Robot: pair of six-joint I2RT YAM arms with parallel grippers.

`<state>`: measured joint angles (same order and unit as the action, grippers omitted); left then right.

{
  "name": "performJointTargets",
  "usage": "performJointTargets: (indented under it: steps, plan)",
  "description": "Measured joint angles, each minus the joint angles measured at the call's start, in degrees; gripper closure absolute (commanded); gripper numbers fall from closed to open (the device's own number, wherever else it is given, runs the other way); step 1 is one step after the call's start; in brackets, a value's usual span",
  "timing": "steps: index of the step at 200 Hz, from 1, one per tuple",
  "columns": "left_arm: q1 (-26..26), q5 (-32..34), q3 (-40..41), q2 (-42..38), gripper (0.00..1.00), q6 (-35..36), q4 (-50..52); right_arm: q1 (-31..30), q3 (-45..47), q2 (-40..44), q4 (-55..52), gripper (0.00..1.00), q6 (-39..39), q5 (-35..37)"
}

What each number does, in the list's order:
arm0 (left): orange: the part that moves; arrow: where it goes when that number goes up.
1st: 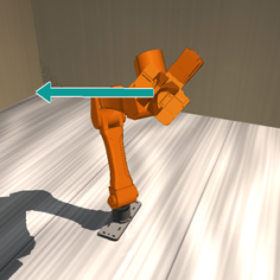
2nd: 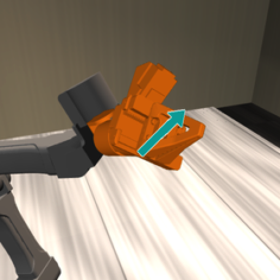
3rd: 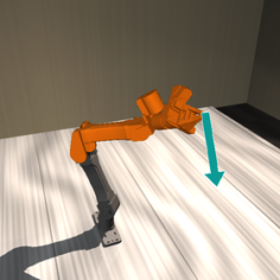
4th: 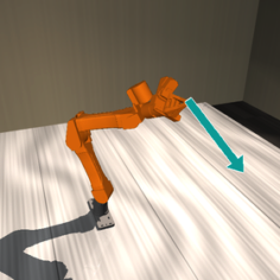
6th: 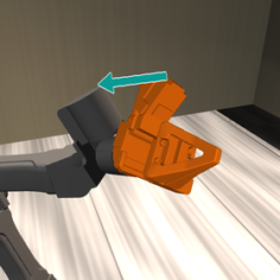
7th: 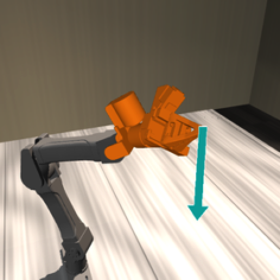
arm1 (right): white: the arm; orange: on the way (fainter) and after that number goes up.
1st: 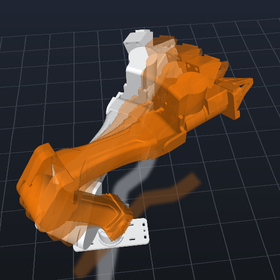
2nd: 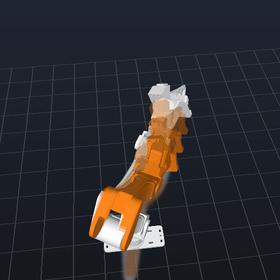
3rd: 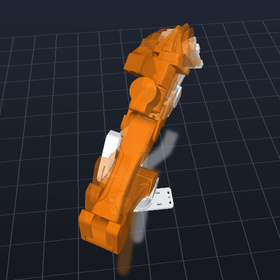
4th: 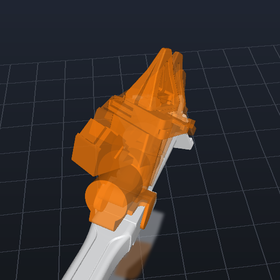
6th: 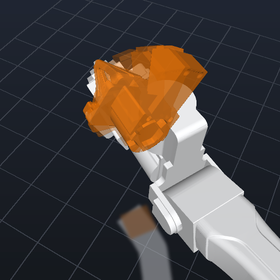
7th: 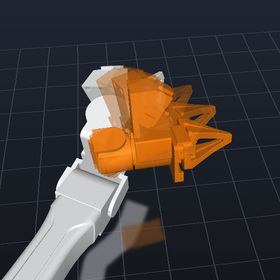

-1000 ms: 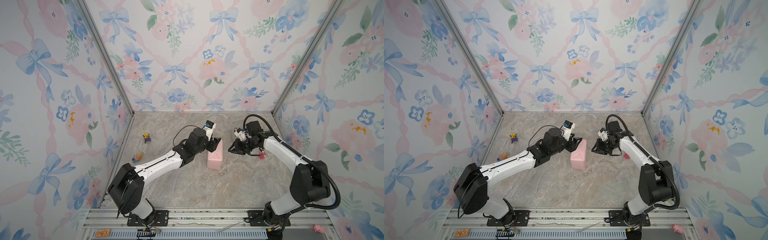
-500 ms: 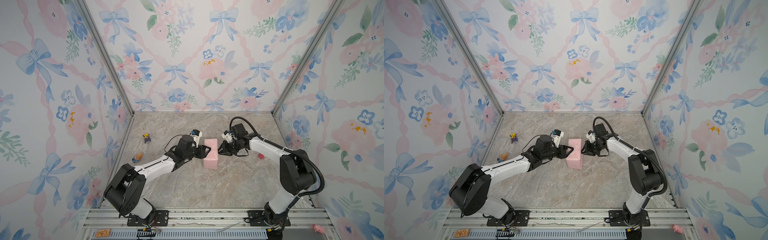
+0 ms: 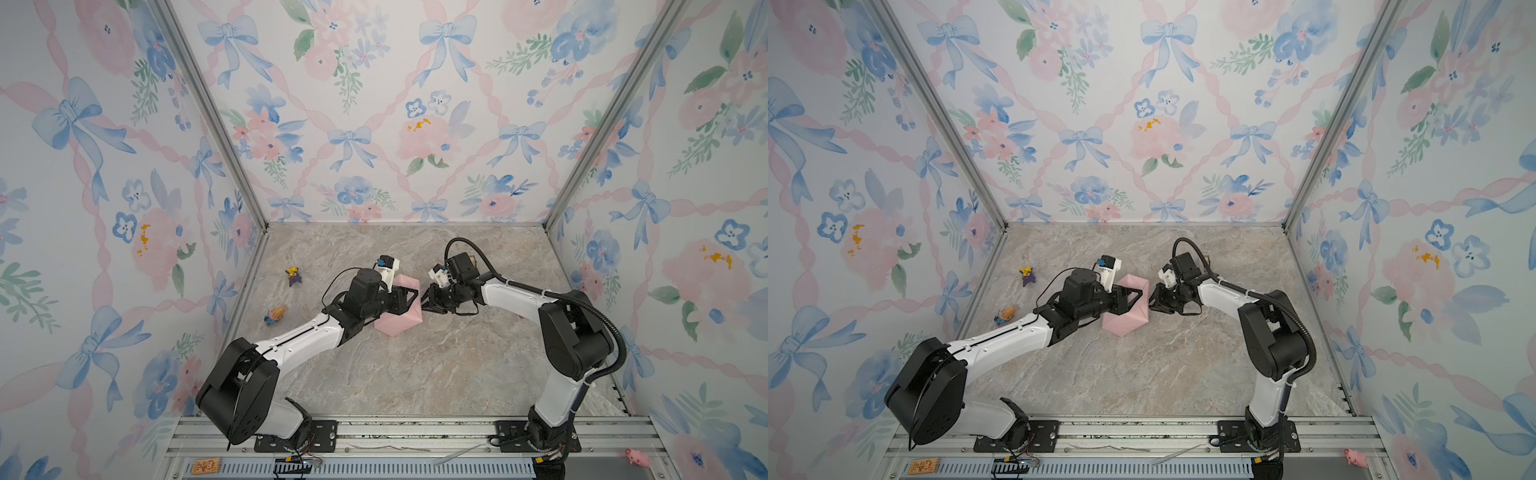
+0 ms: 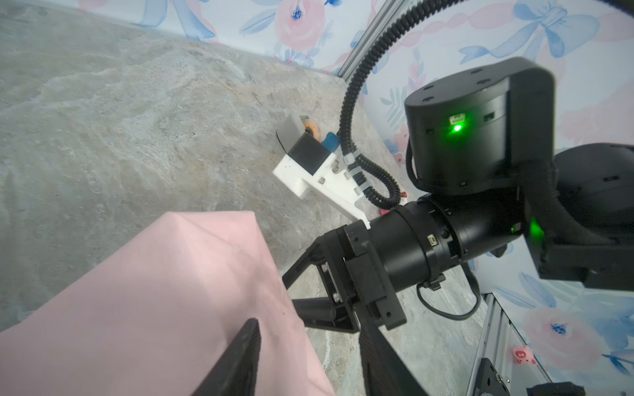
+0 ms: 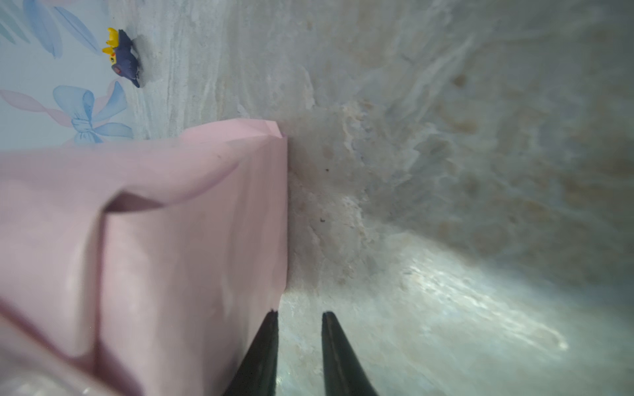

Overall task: Wrap a gift box in wrapping paper
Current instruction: Lay the gift box flat at the center of the table.

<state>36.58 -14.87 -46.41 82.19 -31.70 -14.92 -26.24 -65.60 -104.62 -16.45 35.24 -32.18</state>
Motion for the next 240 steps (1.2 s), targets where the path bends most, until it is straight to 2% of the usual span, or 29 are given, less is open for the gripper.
performJointTargets:
  steps: [41,70,104,137,165,196,240]
  plan:
    - [2.14,0.87,-3.04,2.29,0.47,1.97,2.36,7.78,6.91,6.34,-6.56,0.68,-3.98,5.68]
    - [1.64,2.32,-3.63,2.29,0.46,3.13,3.56,11.98,7.63,13.07,-8.98,0.66,-6.84,7.48]
    - [-1.44,4.07,-1.75,2.05,0.43,1.77,3.23,9.84,7.37,14.05,-7.17,0.53,-6.4,4.83]
    - [-4.92,3.56,1.99,3.26,0.44,-1.46,2.49,6.75,7.8,13.05,-3.08,0.48,-3.13,-0.63]
    - [-4.74,-0.63,2.23,8.5,0.47,-4.35,-0.74,5.16,7.8,11.41,-2.67,0.49,-1.79,-2.82]
    - [-3.78,-3.52,2.23,11.56,0.49,-6.36,-2.82,4.63,7.87,8.44,-2.36,0.54,-1.01,-3.58]
    - [-3.23,-1.77,2.03,11.47,0.49,-6.51,-3.19,4.74,9.92,7.52,2.71,0.6,3.02,-6.47]
